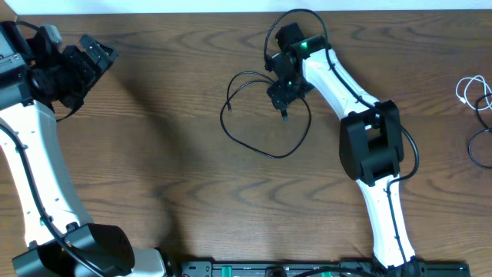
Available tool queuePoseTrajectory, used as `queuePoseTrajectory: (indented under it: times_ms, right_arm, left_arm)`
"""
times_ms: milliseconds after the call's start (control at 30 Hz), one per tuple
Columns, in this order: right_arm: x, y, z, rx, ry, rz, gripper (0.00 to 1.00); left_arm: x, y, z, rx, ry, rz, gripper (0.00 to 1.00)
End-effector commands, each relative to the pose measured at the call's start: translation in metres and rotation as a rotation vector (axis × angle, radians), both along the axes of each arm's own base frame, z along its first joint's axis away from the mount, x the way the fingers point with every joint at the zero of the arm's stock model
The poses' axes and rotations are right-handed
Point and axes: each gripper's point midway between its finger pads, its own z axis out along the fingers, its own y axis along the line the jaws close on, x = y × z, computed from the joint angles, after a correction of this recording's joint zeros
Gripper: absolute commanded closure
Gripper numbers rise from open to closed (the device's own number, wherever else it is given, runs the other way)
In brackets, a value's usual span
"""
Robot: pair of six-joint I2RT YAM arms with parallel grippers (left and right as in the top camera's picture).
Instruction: Untangle cables
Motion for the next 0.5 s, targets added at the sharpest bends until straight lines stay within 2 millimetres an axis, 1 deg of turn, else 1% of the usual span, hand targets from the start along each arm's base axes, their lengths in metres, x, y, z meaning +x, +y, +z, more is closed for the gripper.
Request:
queuePoseTrajectory:
  times_ms: [0, 133, 233, 300, 367, 400, 467]
  right_arm:
    - [-0.005, 0.002, -0.019, -0.023, 0.028, 0.035, 0.2]
    - [-0.008, 0.003, -0.022, -0.036, 0.031, 0.055, 0.23]
    - [-0.01, -0.004, -0.026, -0.079, 0.032, 0.052, 0.25]
    - [-0.018, -0.009, -0.034, -0.096, 0.061, 0.052, 0.27]
    - [-0.028, -0.012, -0.041, -0.11, 0.095, 0.056, 0.33]
    - [-0.033, -0.013, -0.045, -0.117, 0.111, 0.058, 0.38]
    - [-0.04, -0.015, -0.049, -0.127, 0.135, 0.053, 0.55]
  left_arm:
    - [-0.001, 0.002, -0.001, 0.007, 0.005, 0.006, 0.0]
    - [-0.001, 0.002, -0.001, 0.007, 0.005, 0.006, 0.0]
    - [-0.001, 0.002, -0.001, 0.007, 0.005, 0.006, 0.0]
    - [-0.001, 0.002, -0.001, 0.007, 0.005, 0.006, 0.0]
    - [-0.001, 0.002, -0.001, 0.007, 0.005, 0.006, 0.0]
    - [-0.001, 0.002, -0.001, 0.007, 0.005, 0.006, 0.0]
    - [-0.001, 0.002, -0.001, 0.007, 0.005, 0.006, 0.0]
